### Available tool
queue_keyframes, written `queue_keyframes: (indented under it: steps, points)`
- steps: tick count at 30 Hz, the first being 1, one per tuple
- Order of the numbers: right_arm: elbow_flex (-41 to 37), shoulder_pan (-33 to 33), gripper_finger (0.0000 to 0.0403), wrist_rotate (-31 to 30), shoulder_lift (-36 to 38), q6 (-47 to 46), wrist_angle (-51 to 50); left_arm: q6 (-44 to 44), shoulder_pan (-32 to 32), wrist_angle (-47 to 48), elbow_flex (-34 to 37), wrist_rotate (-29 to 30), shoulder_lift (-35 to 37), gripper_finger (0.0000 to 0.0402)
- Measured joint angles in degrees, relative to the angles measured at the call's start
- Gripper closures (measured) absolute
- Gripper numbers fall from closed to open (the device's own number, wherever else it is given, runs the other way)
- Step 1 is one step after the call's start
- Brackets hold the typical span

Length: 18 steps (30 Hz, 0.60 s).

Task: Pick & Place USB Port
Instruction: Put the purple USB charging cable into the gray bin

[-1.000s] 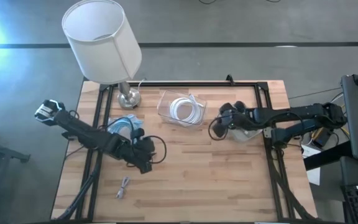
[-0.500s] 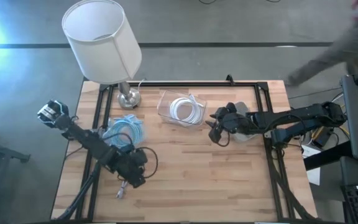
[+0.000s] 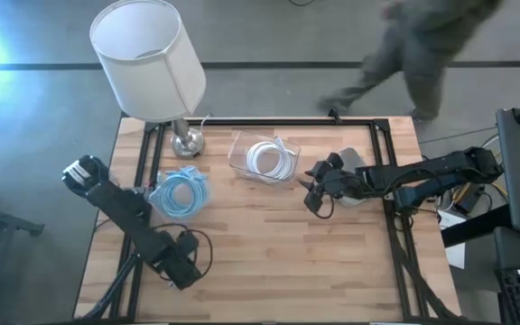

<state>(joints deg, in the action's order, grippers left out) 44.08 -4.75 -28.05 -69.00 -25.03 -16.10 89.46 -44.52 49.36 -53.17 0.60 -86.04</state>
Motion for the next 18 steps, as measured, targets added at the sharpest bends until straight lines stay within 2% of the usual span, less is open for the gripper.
queue_keyframes:
  steps: [6, 18]
  points:
    - [-0.01, 0.00, 0.0236, 0.00, -0.47, 2.99, 0.11, 5.41, -1.32, 0.00, 0.00, -2.80, -3.86, 0.0280]
    - [-0.01, 0.02, 0.0236, 0.00, -0.47, 2.99, 1.67, 4.00, -1.12, -0.17, -0.13, -2.21, -8.92, 0.0286]
